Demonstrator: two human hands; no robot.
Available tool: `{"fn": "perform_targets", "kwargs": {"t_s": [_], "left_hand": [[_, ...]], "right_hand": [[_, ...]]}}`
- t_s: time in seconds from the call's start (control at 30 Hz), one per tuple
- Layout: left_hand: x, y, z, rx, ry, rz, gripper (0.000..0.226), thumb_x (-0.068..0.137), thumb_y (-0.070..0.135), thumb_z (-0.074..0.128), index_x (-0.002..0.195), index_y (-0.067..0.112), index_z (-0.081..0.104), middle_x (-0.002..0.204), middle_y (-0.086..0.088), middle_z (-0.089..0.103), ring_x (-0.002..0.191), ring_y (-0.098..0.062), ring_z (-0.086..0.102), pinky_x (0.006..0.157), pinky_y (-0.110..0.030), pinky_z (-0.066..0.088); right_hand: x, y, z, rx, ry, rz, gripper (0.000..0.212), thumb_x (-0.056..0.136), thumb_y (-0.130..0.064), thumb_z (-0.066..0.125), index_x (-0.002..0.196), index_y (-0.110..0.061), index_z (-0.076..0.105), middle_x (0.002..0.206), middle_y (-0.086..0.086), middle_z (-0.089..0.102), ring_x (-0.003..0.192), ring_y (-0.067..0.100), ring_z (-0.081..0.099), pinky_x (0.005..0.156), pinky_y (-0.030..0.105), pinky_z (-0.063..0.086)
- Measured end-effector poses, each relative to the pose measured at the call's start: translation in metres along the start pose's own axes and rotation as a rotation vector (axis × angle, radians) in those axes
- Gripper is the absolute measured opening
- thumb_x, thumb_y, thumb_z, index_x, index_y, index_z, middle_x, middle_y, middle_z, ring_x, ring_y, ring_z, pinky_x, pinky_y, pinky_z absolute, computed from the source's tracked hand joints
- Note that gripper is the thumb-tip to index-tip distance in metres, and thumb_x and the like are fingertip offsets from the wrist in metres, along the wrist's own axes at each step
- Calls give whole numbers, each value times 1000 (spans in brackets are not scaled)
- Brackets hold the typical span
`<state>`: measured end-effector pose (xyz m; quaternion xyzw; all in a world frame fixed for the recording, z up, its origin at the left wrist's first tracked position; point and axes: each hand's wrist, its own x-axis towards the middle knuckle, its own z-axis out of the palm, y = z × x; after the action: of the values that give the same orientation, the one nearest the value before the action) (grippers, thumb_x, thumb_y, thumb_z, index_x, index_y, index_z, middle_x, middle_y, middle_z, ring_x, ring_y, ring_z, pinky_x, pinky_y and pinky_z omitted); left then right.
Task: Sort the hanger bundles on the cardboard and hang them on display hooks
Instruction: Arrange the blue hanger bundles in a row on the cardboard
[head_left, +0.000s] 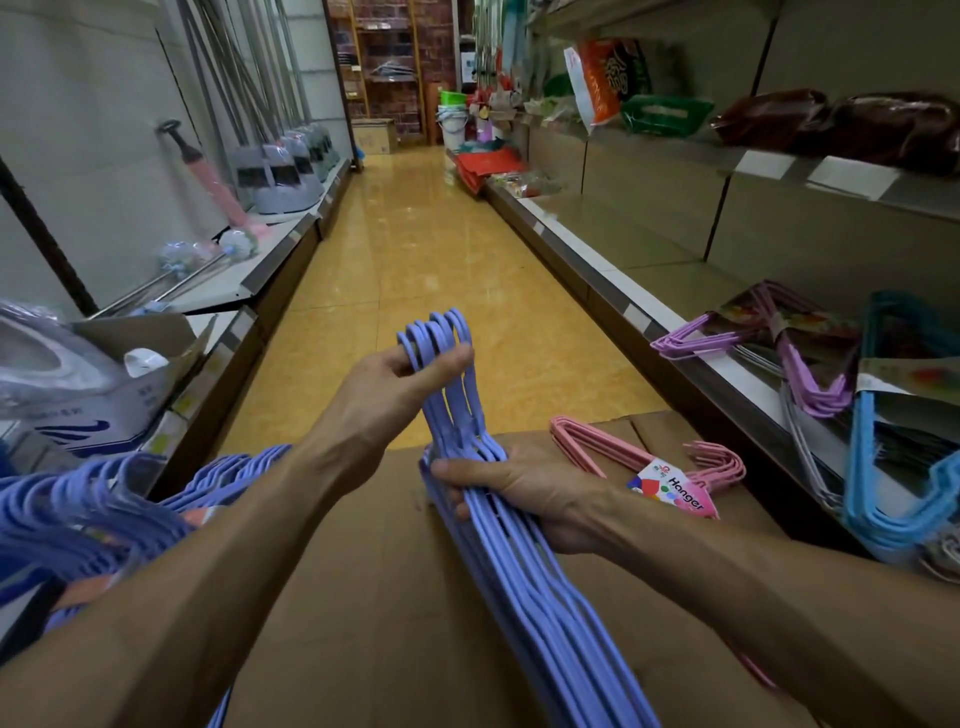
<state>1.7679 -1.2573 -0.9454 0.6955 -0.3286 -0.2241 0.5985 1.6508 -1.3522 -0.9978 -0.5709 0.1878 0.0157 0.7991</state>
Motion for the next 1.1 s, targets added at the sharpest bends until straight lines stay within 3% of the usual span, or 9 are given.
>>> {"fn": "perform_targets", "kwargs": {"t_s": [0.1,0.23,0.37,0.57,0.7,0.8,0.93,1.0,1.1], "left_hand": [[1,-4,4,29,75,21,14,79,30,79,90,24,74,93,4,76,83,3,69,79,-20,55],[5,-12,5,34,140,13,10,80,20,79,86,24,72,81,9,74,65,9,65,57,-9,50],[5,-19,-8,26,167,9,9,83,19,77,89,23,73,81,9,74,72,4,69,60,-12,52],[4,-35,-36,-8,193,-103,17,83,19,76,99,13,74,96,-3,76,97,-20,71,87,-37,56],[-2,-40,-57,-76,213,-173,6,85,11,73,90,12,74,92,-5,76,97,-23,70,78,-30,54],[-4,-45,-75,-75,261,-232,17,89,17,69,98,3,72,103,-14,74,101,-26,69,81,-30,54],[-13,-55,-112,238,231,-229,41,87,50,67,90,10,78,95,-6,77,97,-17,70,96,-38,52],[-19,-60,-129,458,243,-234,58,83,67,59,88,13,79,90,-8,76,91,-15,68,91,-35,51],[-28,-65,-144,791,284,-231,61,94,63,46,95,8,74,95,-16,72,94,-28,66,80,-38,49]], "right_hand": [[-1,5,3,1,-41,39,26,88,-15,75,107,-8,58,72,3,62,61,11,63,64,23,54],[4,13,7,0,-49,54,23,86,-14,77,101,-6,62,78,6,66,68,16,67,73,30,56],[12,19,12,20,-81,70,18,88,-10,74,101,-3,64,88,9,69,78,20,71,79,34,58],[28,31,33,109,-153,105,13,94,-4,64,107,-2,62,97,10,73,94,26,72,88,38,59],[46,45,49,146,-195,134,14,95,-2,61,108,-3,63,104,11,74,102,28,70,93,42,57],[64,61,63,88,-152,108,10,93,-4,64,103,-7,64,117,18,70,103,29,67,94,46,55],[86,88,87,77,-87,90,13,92,-3,66,103,-9,62,121,22,67,88,23,67,84,42,58],[97,99,97,70,-86,90,15,92,-2,66,103,-11,62,111,17,70,82,19,67,77,38,59],[115,115,112,30,-86,88,15,92,-3,67,102,-14,65,96,4,72,78,16,69,69,33,59]]}}
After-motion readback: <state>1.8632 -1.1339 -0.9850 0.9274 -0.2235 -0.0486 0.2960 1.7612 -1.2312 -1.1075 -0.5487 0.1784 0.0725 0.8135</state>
